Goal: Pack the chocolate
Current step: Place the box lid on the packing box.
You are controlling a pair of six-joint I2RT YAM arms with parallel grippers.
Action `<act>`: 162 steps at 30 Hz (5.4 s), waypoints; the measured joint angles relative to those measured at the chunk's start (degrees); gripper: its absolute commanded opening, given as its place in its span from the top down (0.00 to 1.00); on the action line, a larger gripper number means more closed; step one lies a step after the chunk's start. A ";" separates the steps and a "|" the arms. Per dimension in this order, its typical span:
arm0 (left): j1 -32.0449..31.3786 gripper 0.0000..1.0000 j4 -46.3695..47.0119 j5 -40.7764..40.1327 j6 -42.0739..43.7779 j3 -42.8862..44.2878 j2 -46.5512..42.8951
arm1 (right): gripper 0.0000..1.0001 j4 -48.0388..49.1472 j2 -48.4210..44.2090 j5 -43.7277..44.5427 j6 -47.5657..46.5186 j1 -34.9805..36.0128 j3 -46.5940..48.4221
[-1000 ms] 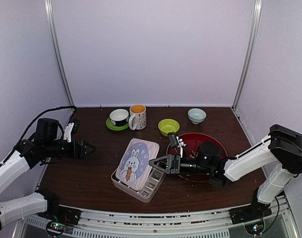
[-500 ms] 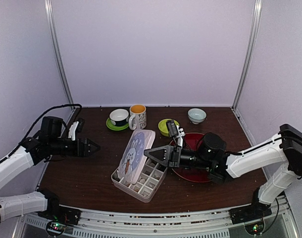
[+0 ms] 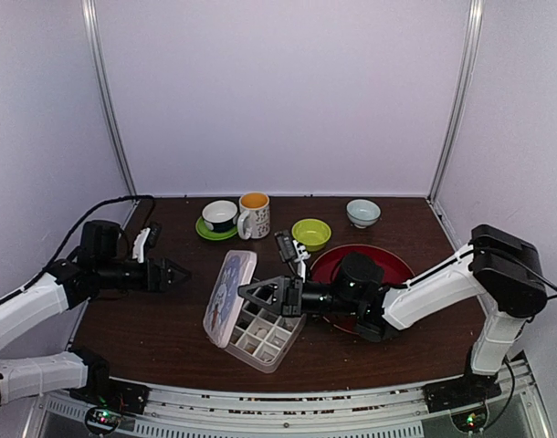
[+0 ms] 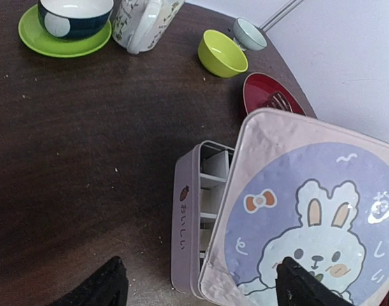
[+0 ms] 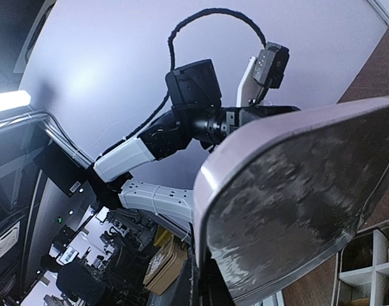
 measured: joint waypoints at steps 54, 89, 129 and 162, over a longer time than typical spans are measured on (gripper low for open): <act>-4.76 0.13 14.08 2.58 -6.58 -6.36 13.57 | 0.92 8.87 6.95 -0.74 3.50 -2.67 -3.85; -7.78 0.43 23.04 8.66 -8.79 -5.99 25.66 | 0.68 20.39 10.49 3.39 7.45 -8.33 -21.33; -9.09 0.02 14.53 -5.05 -2.01 -2.69 11.69 | 0.00 -67.73 -29.59 30.16 -9.11 -5.99 -11.30; -7.15 0.39 15.80 1.73 1.73 0.33 26.95 | 0.00 -61.61 -14.01 28.76 6.58 0.02 -2.93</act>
